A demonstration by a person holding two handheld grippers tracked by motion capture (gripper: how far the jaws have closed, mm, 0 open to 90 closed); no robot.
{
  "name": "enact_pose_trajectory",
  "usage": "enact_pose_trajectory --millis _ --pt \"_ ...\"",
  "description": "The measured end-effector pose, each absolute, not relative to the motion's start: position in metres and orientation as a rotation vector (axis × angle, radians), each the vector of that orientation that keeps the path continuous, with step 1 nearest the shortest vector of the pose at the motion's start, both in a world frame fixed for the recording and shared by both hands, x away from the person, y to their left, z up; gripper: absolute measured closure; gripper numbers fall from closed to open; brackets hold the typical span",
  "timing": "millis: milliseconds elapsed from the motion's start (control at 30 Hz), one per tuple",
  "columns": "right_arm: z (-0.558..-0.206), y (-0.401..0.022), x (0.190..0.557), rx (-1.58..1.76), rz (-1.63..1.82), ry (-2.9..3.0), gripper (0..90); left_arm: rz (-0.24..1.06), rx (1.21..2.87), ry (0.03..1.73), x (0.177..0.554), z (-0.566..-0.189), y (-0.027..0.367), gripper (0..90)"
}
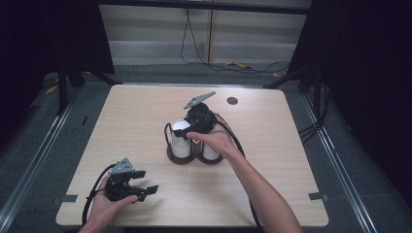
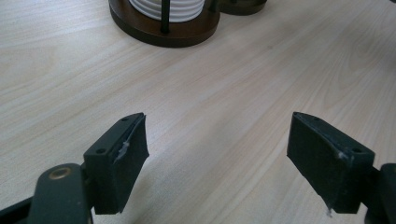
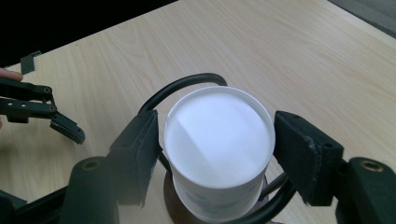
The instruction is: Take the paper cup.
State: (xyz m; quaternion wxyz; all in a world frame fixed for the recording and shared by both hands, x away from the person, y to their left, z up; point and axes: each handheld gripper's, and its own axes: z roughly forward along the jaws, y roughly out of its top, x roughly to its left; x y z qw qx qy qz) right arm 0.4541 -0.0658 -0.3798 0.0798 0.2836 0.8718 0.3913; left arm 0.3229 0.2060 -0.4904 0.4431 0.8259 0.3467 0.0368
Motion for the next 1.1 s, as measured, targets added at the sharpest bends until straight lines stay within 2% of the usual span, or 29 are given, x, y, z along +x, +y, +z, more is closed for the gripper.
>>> enact_pose_trajectory --millis 1100 --pt "-0.385 -0.051 0.465 0.840 0.980 2.723 33.4 0.093 2.044 0.863 0.323 -0.490 0.207 20.3"
